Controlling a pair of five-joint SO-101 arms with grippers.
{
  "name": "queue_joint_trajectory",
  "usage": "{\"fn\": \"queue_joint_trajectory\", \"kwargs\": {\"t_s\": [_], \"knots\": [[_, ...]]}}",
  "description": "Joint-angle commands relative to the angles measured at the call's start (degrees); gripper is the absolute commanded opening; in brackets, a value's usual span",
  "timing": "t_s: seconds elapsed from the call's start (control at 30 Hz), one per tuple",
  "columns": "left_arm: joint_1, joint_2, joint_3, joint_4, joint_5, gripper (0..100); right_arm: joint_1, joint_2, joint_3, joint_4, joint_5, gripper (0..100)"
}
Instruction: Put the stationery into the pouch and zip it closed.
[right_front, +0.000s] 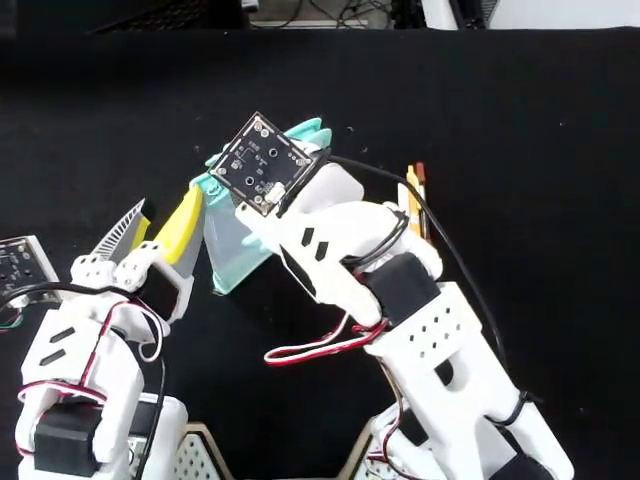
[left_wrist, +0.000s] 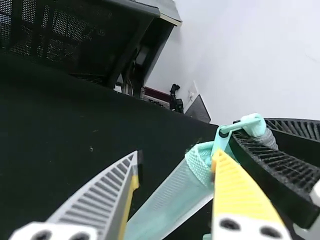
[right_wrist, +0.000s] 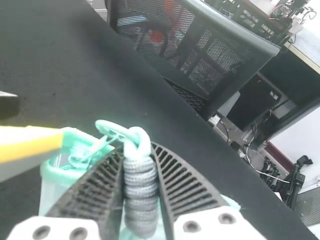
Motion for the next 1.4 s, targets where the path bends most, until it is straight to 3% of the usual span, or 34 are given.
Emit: {"fn": "queue_joint_trajectory", "kwargs": {"t_s": [0.0,0.1,0.23,0.43,0.57,0.77,1.07,1.17,1.37], "knots": [[0.7,-0.4,-0.3,-1.2,0.3,24,1.3,1.6,0.1,-0.4,0.5,1.2],[0.7,-0.4,-0.3,-0.8,0.3,23,1.3,1.6,0.1,-0.4,0.5,1.2],[0.7,-0.3,-0.3,-0.8,0.3,11,1.3,1.5,0.0,-0.4,0.5,1.2],[2.9,5.1,-4.1,2.5,-1.7,12,1.4,-4.7,0.6,-0.5,0.2,1.2],[6.3,14.0,-13.1,7.3,-4.4,15,1.4,-9.5,3.8,-3.3,0.3,1.2],[0.6,26.1,-36.5,17.5,-7.2,23,1.5,-11.3,8.7,-9.8,0.4,1.2],[-0.8,51.2,-68.6,44.3,-7.3,26,1.6,-11.3,8.7,-9.9,0.4,1.2],[-1.3,57.7,-70.6,44.9,-8.9,26,1.6,-11.3,8.7,-9.9,0.4,1.2],[-0.7,58.6,-67.0,44.9,-10.7,26,1.7,-11.3,8.7,-9.9,0.4,1.2]]}}
